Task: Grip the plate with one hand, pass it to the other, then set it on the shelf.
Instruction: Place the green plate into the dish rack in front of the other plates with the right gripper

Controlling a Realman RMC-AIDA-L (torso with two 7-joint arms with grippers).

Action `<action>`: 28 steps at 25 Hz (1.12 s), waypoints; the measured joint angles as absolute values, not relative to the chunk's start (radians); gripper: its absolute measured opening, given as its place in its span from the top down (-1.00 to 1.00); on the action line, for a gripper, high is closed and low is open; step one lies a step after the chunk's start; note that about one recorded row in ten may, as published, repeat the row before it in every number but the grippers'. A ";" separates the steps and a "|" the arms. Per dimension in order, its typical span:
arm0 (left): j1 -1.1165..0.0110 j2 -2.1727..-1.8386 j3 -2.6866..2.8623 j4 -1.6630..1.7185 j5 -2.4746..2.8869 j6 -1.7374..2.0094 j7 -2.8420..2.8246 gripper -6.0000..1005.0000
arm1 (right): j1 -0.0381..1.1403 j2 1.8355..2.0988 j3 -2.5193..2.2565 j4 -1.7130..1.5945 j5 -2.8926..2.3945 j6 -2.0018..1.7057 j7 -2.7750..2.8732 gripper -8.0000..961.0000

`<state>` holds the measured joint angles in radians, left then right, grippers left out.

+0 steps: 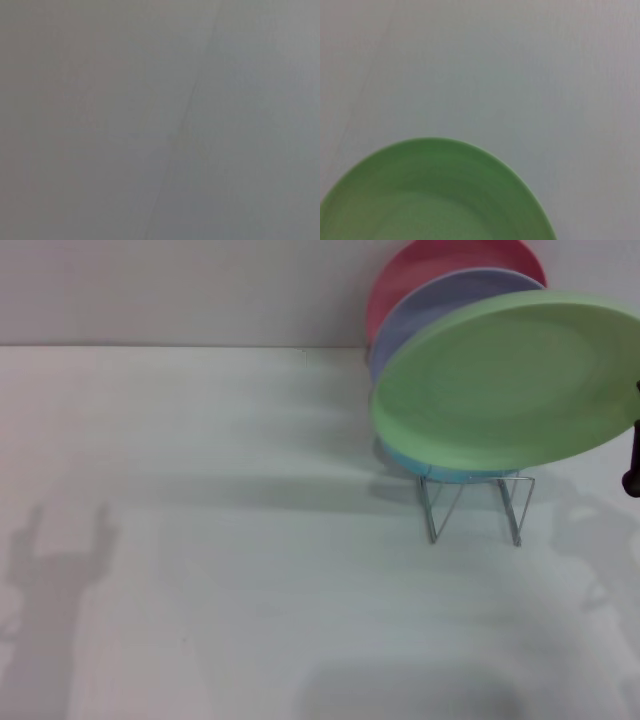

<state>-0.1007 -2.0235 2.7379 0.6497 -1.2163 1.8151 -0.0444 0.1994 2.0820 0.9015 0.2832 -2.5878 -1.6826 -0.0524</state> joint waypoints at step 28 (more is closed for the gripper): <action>-0.142 -2.054 2.734 0.647 -1.175 1.809 -0.035 -0.62 | 0.293 2.080 0.904 0.104 -2.598 -1.626 -0.107 0.95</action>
<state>-0.1424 -2.0539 2.7340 0.6474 -1.1749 1.8087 -0.0352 0.2926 2.0800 0.9041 0.1045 -2.5980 -1.6258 -0.1074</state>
